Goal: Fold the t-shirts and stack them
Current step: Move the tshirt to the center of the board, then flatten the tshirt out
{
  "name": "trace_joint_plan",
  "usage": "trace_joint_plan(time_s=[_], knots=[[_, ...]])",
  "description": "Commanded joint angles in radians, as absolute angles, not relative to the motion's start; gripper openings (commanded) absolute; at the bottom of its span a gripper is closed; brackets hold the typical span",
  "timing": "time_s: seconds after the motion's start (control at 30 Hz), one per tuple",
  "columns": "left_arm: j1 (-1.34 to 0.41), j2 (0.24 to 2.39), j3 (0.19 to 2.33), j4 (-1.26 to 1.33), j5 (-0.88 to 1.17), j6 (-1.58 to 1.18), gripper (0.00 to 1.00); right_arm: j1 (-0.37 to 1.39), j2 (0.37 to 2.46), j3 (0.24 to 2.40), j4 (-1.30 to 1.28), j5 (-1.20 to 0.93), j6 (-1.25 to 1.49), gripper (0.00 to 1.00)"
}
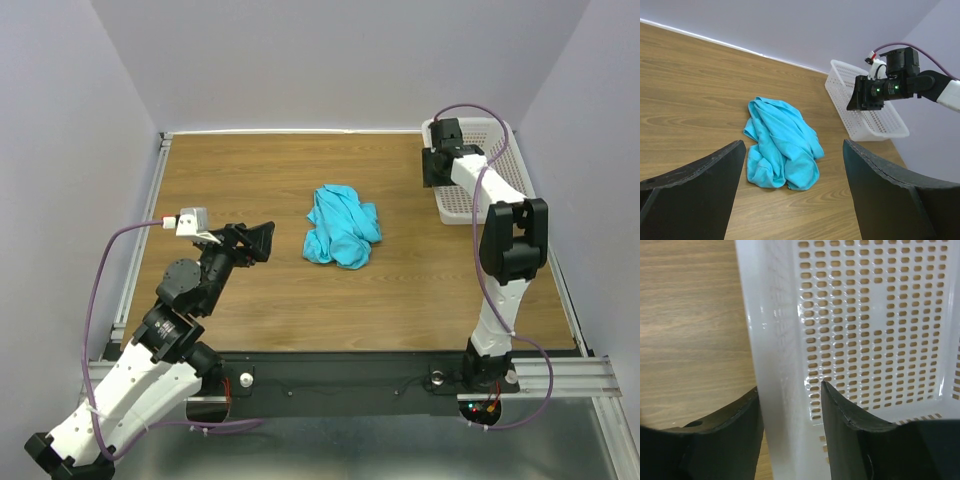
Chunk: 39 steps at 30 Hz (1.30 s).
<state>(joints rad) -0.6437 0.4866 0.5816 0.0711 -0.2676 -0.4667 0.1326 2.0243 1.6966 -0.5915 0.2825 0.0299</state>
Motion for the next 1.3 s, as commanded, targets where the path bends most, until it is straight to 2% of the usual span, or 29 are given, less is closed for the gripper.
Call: trace_joint_plan(time_s=[0.0,0.07,0.17,0.67,0.73,0.8,0.87,1.0,1.17,1.27], knots=[[-0.640,0.469,0.571,0.121,-0.267,-0.472,0.90,0.129,2.026,1.680,-0.509,0.403,-0.030,0.50],[-0.640,0.469,0.571,0.120,-0.267,-0.471,0.90,0.126,2.028,1.683,-0.496,0.417,-0.055,0.42],[-0.638,0.465,0.571,0.115,-0.268,-0.469,0.90,0.115,2.039,1.701,-0.471,0.454,-0.071,0.34],[-0.638,0.459,0.569,0.106,-0.273,-0.471,0.90,0.017,2.111,1.813,-0.460,0.474,-0.100,0.34],[-0.640,0.459,0.569,0.107,-0.272,-0.472,0.90,0.017,2.105,1.819,-0.459,0.462,-0.101,0.36],[-0.638,0.462,0.568,0.112,-0.270,-0.472,0.90,0.015,2.095,1.821,-0.459,0.442,-0.103,0.43],[-0.640,0.463,0.568,0.113,-0.268,-0.476,0.90,0.017,2.080,1.822,-0.459,0.433,-0.103,0.53],[-0.638,0.465,0.566,0.115,-0.267,-0.474,0.90,0.015,2.031,1.821,-0.457,0.401,-0.104,0.67],[-0.640,0.480,0.563,0.124,-0.262,-0.471,0.90,0.015,1.922,1.798,-0.460,0.299,-0.130,0.70],[-0.640,0.514,0.564,0.140,-0.249,-0.474,0.91,0.015,1.801,1.750,-0.462,0.169,-0.202,0.84]])
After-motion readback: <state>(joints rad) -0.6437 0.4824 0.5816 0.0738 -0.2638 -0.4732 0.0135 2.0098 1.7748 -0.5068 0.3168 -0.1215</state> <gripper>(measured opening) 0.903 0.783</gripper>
